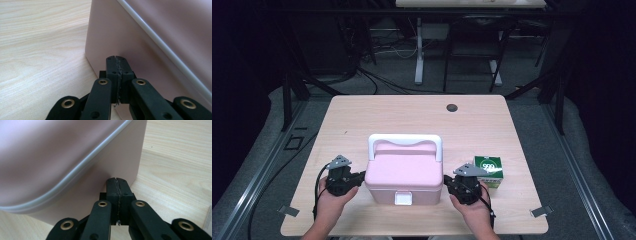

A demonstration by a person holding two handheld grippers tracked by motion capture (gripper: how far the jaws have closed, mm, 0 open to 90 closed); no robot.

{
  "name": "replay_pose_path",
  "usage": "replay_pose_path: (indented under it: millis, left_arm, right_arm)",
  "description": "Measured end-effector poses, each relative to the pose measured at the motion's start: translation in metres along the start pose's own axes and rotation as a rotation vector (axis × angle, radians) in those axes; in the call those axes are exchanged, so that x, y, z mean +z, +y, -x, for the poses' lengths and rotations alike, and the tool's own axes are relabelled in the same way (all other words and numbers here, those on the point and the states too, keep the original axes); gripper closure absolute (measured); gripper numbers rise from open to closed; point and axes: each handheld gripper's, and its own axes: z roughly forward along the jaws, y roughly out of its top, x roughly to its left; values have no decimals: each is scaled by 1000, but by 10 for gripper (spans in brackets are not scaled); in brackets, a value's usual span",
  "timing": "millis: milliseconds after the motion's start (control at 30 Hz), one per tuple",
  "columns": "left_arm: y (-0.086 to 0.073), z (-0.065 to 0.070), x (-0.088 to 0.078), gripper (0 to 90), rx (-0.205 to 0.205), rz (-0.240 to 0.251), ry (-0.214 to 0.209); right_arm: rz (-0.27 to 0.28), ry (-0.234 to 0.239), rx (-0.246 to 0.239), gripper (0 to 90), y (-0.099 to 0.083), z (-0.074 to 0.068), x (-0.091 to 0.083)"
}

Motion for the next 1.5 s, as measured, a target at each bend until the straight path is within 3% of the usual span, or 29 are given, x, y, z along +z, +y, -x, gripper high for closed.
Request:
replay_pose_path:
  millis: [33, 100, 167, 300, 433, 467, 533, 633, 700, 767, 967, 1167, 1333, 1500]
  left_arm:
    - [4, -3, -4, 809, -9, 3, -11]
    - [6, -5, -7, 781, -17, 7, -26]
    - [14, -5, -17, 716, 5, 22, -32]
    - [27, -5, -32, 652, 24, 37, -11]
    - [40, -6, -45, 603, 22, 49, -21]
    - [40, -6, -45, 592, 22, 49, -21]
    - [46, -6, -50, 582, 31, 53, -19]
    - [60, -2, -56, 563, 37, 53, -54]
    - [62, -1, -56, 548, 39, 51, -62]
    - [67, 3, -51, 533, 50, 49, -79]
    - [71, 10, -35, 551, 57, 36, -90]
    - [73, 15, -27, 598, 52, 36, -105]
    - [74, 15, -26, 634, 45, 38, -94]
    - [72, 16, -28, 702, 40, 53, -89]
  right_arm:
    - [-1, -3, -28, 829, 0, 1, -2]
    - [-4, -7, -42, 806, 2, 2, -4]
    - [-8, -7, -58, 788, 8, 6, -8]
    - [15, -14, -49, 721, 24, 12, -20]
    - [38, -33, -41, 666, 41, 17, -34]
    - [46, -14, -38, 651, 45, 19, -37]
    - [47, -20, -29, 637, 49, 21, -40]
    - [70, 41, -5, 571, 63, 25, -47]
    - [71, 46, -5, 557, 66, 25, -48]
    - [85, 84, -3, 531, 73, 23, -48]
    - [76, 121, -14, 532, 79, 16, -36]
    - [66, 118, -27, 565, 82, 10, -24]
    - [64, 140, -17, 628, 81, 8, -19]
    - [81, 129, -23, 690, 81, 7, -19]
